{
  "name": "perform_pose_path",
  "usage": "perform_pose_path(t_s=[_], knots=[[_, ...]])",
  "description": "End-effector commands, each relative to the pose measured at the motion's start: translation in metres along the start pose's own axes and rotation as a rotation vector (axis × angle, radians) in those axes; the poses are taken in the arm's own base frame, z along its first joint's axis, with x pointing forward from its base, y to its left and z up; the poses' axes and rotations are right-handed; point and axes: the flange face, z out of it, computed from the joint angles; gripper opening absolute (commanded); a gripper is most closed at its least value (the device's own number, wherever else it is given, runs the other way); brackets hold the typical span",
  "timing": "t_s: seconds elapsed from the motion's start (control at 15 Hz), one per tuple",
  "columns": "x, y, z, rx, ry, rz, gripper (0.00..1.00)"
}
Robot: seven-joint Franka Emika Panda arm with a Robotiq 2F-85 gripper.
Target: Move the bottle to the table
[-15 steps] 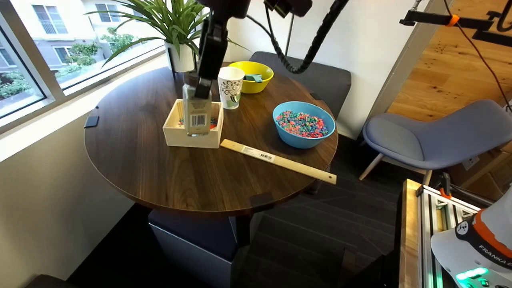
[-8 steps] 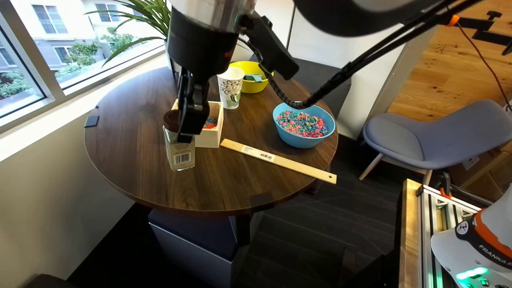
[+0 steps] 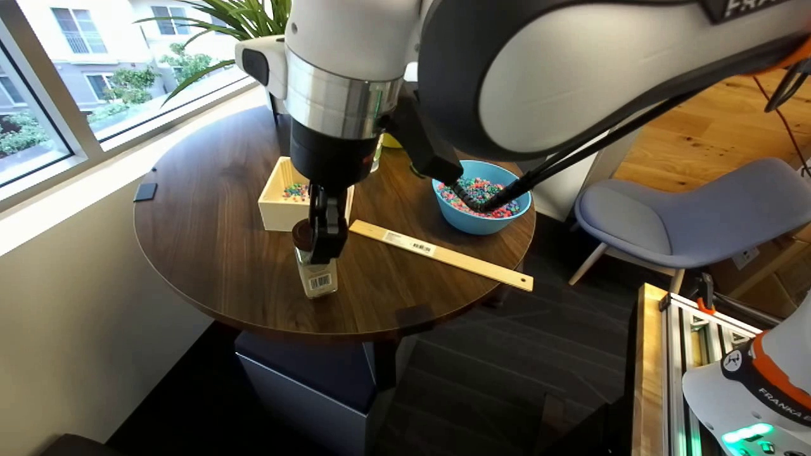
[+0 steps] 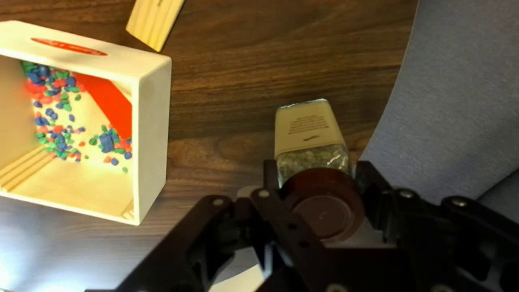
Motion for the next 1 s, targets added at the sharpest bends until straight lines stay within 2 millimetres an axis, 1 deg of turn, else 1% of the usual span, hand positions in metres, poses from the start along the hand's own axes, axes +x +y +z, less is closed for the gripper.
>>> perform_pose_path(t_s=[0.0,0.13,0.27,0.4,0.47,0.6,0.8,0.93], knots=[[0.000,0.018,0.018,0.087,0.015,0.088,0.25],[-0.001,0.038,0.021,0.111,0.039,0.157,0.25],[-0.001,0.059,0.017,0.110,0.077,0.210,0.25],[-0.001,0.072,0.014,0.102,0.099,0.241,0.25],[0.000,0.075,0.014,0.101,0.106,0.247,0.25],[0.001,0.073,0.010,0.092,0.111,0.233,0.25],[0.005,0.055,-0.002,0.073,0.105,0.169,0.25],[0.010,0.047,-0.006,0.040,0.106,0.145,0.25]])
